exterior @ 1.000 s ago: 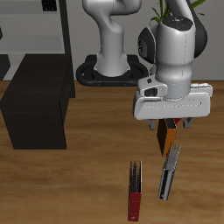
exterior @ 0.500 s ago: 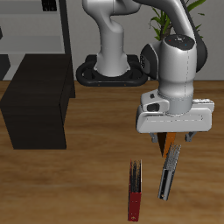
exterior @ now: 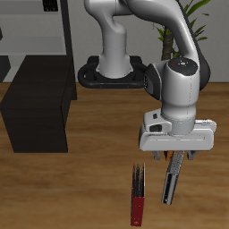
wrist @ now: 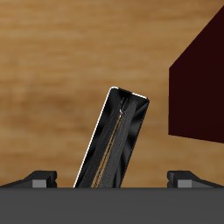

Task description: Place the striped book flat on top of the shelf

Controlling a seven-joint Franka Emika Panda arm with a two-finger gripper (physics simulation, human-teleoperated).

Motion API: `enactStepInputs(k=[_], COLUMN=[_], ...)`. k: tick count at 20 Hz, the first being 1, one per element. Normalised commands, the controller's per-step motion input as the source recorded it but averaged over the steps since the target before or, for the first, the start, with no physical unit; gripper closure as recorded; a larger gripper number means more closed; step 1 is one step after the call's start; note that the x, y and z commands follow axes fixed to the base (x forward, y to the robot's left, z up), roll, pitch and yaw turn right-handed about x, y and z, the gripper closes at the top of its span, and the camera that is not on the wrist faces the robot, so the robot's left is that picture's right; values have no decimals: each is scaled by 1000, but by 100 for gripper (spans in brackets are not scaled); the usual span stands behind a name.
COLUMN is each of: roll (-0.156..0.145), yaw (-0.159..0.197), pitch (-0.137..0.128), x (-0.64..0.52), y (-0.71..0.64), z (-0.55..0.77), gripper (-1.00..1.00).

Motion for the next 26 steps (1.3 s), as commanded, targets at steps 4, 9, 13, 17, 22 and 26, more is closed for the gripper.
enactStepInputs(k=[4,9,13,17,22,26], roll=[-4,16,-12,-7,-14,-12], yaw=[3,11,3,-8,13,18], pitch=[43,29,-10,-25,-44,-76], x=[61,3,-44,-46,-105,-220], y=[-15,-16,-118,-149,-176,-184], z=[-309,-221,65,218,308,582], gripper=[-100,100,100,100,100,100])
